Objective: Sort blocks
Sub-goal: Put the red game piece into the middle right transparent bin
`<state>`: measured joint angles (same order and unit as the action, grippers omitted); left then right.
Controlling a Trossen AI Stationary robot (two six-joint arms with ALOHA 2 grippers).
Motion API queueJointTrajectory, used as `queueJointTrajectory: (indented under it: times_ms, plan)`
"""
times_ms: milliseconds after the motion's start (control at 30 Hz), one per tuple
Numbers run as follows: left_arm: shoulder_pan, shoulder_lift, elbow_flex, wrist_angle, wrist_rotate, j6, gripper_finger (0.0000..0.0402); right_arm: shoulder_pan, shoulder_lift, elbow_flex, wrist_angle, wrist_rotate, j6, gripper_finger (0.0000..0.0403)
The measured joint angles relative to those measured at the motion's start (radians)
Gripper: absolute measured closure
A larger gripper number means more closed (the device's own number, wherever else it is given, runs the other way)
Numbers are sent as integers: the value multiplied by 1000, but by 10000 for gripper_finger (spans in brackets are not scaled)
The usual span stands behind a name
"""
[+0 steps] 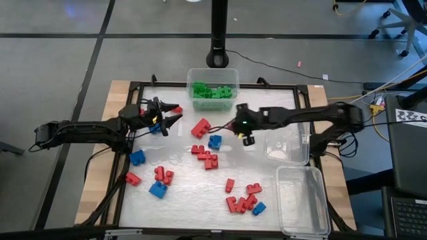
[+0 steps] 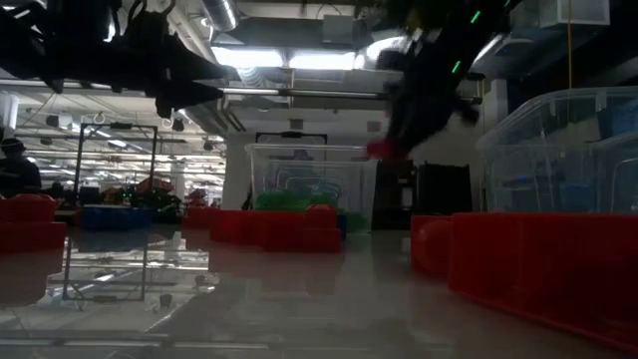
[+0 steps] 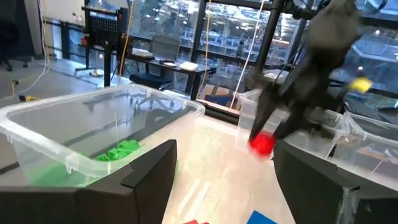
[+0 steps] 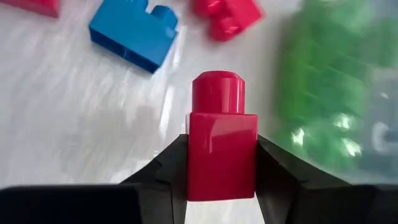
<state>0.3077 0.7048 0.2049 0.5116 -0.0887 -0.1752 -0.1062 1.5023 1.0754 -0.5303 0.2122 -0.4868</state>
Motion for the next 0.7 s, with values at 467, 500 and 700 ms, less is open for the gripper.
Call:
queueJointTrajectory:
  times_ms: [467,500,700]
  plan:
    - [0,0,0,-6,0,-2,151,39,-447,59,-701,207,465,264]
    - [0,0,0,-6,0,-1,151,44,-460,59,-732,215,495,265]
    - [0,0,0,-7,0,-1,151,76,-506,-5,-838,223,619,257]
